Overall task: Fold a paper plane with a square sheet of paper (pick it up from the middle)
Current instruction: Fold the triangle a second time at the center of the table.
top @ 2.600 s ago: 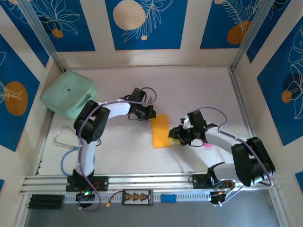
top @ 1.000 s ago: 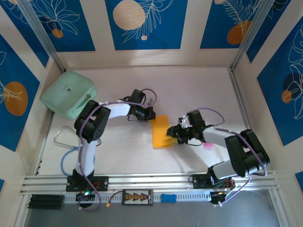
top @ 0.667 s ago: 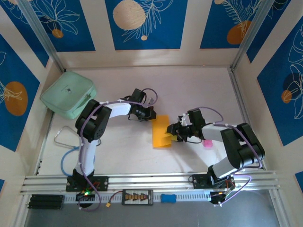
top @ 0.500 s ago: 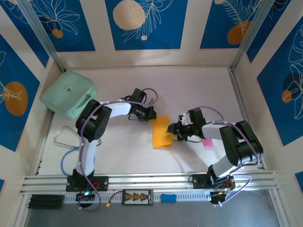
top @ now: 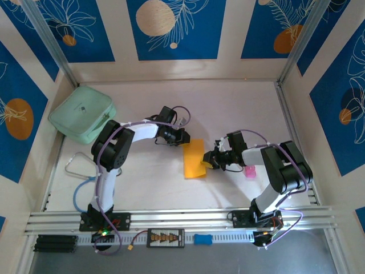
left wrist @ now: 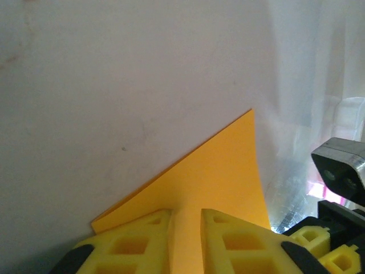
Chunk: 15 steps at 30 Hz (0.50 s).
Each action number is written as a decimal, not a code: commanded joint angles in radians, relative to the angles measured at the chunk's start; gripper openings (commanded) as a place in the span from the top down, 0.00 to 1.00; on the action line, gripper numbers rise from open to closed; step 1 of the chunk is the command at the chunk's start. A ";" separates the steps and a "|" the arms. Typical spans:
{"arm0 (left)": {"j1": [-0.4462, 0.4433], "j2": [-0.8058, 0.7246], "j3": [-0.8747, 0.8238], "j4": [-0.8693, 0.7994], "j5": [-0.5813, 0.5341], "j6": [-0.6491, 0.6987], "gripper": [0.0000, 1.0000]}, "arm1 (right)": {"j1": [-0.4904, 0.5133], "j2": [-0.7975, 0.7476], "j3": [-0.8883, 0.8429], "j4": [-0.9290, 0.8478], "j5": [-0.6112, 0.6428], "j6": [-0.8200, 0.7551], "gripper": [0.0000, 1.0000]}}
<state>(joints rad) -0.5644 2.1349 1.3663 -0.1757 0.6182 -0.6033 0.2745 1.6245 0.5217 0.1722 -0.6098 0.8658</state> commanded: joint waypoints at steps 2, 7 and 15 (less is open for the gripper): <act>-0.007 -0.055 -0.015 -0.017 0.012 -0.001 0.73 | -0.005 0.005 0.020 -0.009 0.000 -0.004 0.88; -0.009 -0.136 -0.060 0.006 -0.001 0.000 0.69 | -0.004 -0.011 0.014 -0.001 0.044 0.035 0.91; -0.023 -0.238 -0.187 0.110 -0.050 0.008 0.72 | 0.007 -0.033 0.005 0.039 0.083 0.092 0.93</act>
<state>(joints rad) -0.5701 1.9369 1.2221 -0.1150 0.5888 -0.6029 0.2752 1.6222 0.5217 0.1883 -0.5377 0.9260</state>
